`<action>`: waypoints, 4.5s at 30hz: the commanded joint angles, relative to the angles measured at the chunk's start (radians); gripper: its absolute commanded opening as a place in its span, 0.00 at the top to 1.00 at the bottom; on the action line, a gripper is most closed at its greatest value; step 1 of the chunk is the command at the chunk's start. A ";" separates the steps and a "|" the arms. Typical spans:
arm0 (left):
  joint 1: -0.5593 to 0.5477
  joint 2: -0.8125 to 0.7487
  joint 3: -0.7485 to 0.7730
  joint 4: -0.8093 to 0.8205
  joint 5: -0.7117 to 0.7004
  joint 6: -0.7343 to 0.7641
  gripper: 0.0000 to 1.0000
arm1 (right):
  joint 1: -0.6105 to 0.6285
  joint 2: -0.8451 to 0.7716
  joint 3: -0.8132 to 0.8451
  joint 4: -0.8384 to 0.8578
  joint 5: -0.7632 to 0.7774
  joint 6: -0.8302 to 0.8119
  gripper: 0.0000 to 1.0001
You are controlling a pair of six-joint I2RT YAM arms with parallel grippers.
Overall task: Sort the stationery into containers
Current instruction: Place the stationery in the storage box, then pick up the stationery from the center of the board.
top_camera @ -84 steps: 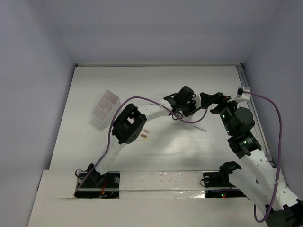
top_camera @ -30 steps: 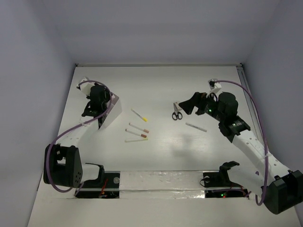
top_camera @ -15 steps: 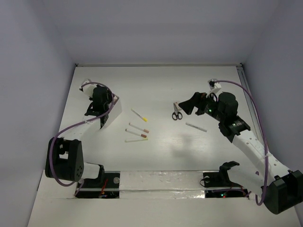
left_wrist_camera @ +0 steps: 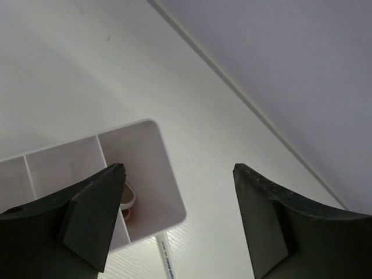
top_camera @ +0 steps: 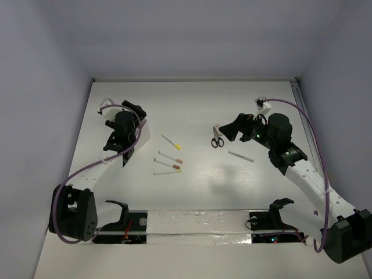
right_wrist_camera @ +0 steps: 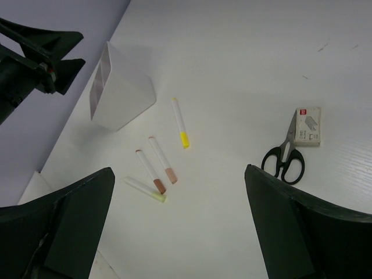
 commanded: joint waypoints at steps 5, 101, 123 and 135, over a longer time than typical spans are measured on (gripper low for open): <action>-0.160 -0.100 0.045 0.039 -0.145 0.165 0.32 | -0.002 -0.008 0.042 0.030 0.004 -0.005 0.00; -0.668 0.989 0.847 -0.015 -0.046 0.269 0.38 | -0.002 -0.258 -0.061 0.068 0.298 -0.011 0.00; -0.668 1.003 0.842 -0.038 -0.066 0.258 0.35 | -0.002 -0.259 -0.056 0.064 0.297 -0.016 0.00; -0.668 1.049 0.892 -0.062 -0.060 0.252 0.38 | -0.002 -0.255 -0.058 0.067 0.294 -0.014 0.00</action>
